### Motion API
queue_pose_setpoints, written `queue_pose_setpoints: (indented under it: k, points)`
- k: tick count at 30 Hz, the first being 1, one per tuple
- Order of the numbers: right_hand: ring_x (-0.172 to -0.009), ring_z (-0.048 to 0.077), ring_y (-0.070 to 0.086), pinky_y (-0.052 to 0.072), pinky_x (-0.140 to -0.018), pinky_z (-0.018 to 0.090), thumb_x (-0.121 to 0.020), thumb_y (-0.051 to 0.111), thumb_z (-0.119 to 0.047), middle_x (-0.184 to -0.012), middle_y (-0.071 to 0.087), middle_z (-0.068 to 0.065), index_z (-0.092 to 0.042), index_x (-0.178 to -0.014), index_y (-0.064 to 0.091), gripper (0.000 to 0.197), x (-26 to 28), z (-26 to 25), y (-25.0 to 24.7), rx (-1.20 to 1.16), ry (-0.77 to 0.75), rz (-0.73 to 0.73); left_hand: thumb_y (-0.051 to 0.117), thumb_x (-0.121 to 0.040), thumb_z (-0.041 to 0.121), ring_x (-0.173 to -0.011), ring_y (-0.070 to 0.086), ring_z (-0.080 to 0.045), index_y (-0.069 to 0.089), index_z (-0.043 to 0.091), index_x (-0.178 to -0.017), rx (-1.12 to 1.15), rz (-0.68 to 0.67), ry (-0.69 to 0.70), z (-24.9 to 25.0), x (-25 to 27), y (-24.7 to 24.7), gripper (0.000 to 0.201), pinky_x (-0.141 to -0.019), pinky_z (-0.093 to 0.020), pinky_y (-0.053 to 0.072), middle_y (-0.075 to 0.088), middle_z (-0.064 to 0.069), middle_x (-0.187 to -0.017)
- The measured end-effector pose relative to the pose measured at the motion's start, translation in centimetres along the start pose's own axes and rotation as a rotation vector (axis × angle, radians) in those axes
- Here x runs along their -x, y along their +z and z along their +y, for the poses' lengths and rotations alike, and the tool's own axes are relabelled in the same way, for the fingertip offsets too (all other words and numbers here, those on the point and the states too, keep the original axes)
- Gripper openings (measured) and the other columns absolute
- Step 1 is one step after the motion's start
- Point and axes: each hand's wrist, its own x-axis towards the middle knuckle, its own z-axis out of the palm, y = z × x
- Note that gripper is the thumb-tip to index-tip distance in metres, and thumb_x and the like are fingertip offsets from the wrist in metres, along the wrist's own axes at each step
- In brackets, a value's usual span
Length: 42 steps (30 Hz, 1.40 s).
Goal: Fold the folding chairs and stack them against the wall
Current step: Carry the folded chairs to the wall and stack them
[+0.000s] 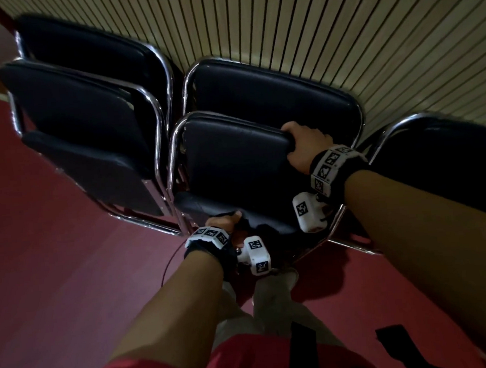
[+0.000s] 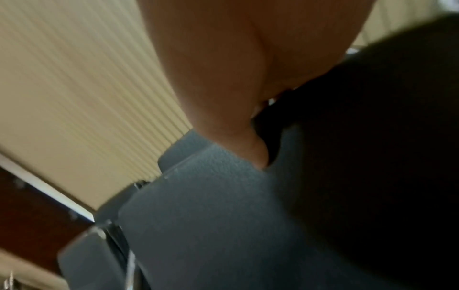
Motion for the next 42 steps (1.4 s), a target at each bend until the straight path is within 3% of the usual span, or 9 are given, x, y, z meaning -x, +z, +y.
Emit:
queue_pose_setpoints:
  k: [7,10,12,18,24,29,33,37,42]
  points:
    - [-0.121,0.027,0.053,0.035,-0.108,0.048,-0.084,0.065,-0.021,-0.133,0.057,-0.001,-0.035,-0.136,0.044,0.058,-0.3,1.5,0.2,-0.022,-0.083,0.131,0.059,-0.095,0.051,-0.071,0.061,-0.022,0.061,0.007,-0.100,-0.304,0.136,0.086,4.4,0.1,2.2,0.044,-0.082,-0.033,0.053,0.066,-0.010,-0.091]
    - [-0.128,0.028,0.048,0.033,-0.110,0.050,-0.086,0.066,-0.024,-0.143,0.050,-0.002,-0.034,-0.140,0.042,0.060,-1.1,2.1,0.4,0.011,-0.122,0.141,0.065,-0.095,0.041,-0.066,0.059,-0.016,0.057,0.001,-0.129,-0.201,0.067,0.115,5.0,-0.6,2.9,0.053,-0.056,-0.023,0.050,0.066,-0.016,-0.120]
    - [-0.130,0.028,0.047,0.032,-0.111,0.049,-0.086,0.067,-0.023,-0.144,0.050,-0.003,-0.034,-0.140,0.042,0.060,-1.6,2.3,0.4,0.004,-0.122,0.152,0.067,-0.094,0.038,-0.069,0.061,-0.017,0.054,0.001,-0.135,-0.187,0.069,0.116,5.2,-1.1,3.0,0.056,-0.052,-0.022,0.048,0.063,-0.018,-0.130]
    - [-0.127,0.026,0.047,0.030,-0.111,0.048,-0.085,0.067,-0.017,-0.140,0.052,-0.005,-0.034,-0.137,0.044,0.060,-2.3,2.4,0.9,-0.002,-0.112,0.209,0.067,-0.095,0.035,-0.068,0.060,-0.014,0.052,0.000,-0.137,-0.226,0.057,0.128,6.3,-1.5,2.9,0.057,-0.040,-0.014,0.045,0.062,-0.013,-0.115]
    - [-0.131,0.026,0.044,0.026,-0.113,0.048,-0.085,0.068,-0.015,-0.144,0.048,-0.004,-0.033,-0.141,0.043,0.064,-2.3,2.5,0.9,-0.002,-0.099,0.198,0.072,-0.090,0.038,-0.083,0.069,-0.022,0.056,0.003,-0.132,-0.191,0.014,0.098,6.7,-2.0,2.7,0.057,-0.052,-0.022,0.054,0.066,-0.013,-0.119]
    - [-0.137,0.025,0.039,0.022,-0.117,0.046,-0.086,0.069,-0.016,-0.149,0.045,-0.003,-0.030,-0.143,0.045,0.063,-1.7,2.3,0.8,-0.038,-0.085,0.209,0.068,-0.093,0.036,-0.084,0.068,-0.021,0.056,0.013,-0.099,-0.204,-0.045,0.113,6.6,-1.6,2.5,0.026,-0.057,-0.023,0.055,0.063,-0.013,-0.116]
    - [-0.148,0.025,0.023,0.008,-0.121,0.049,-0.088,0.069,-0.026,-0.159,0.032,0.004,-0.024,-0.145,0.045,0.062,0.2,1.8,0.9,-0.155,0.026,0.251,0.057,-0.100,0.040,-0.091,0.063,-0.025,0.046,0.023,-0.079,-0.297,-0.099,0.112,6.4,-0.9,2.5,0.029,-0.074,-0.031,0.058,0.057,-0.008,-0.105]
    - [-0.140,0.027,0.039,0.028,-0.117,0.035,-0.088,0.071,-0.024,-0.151,0.043,0.010,-0.016,-0.144,0.048,0.061,4.0,0.7,1.8,-0.431,0.075,0.365,0.050,-0.103,0.031,-0.072,0.052,-0.014,0.045,0.024,-0.078,-0.395,-0.175,0.125,7.1,0.7,1.4,0.026,-0.064,-0.028,0.050,0.049,0.002,-0.084]
    - [-0.121,0.016,0.055,0.037,-0.098,0.020,-0.088,0.072,-0.024,-0.131,0.059,0.000,-0.016,-0.138,0.053,0.055,8.4,-2.1,2.2,-0.711,0.269,0.467,0.054,-0.092,0.021,-0.068,0.054,-0.023,0.051,0.016,-0.079,-0.485,-0.241,0.180,10.3,4.7,-0.7,0.014,-0.060,-0.031,0.050,0.052,-0.006,-0.081]
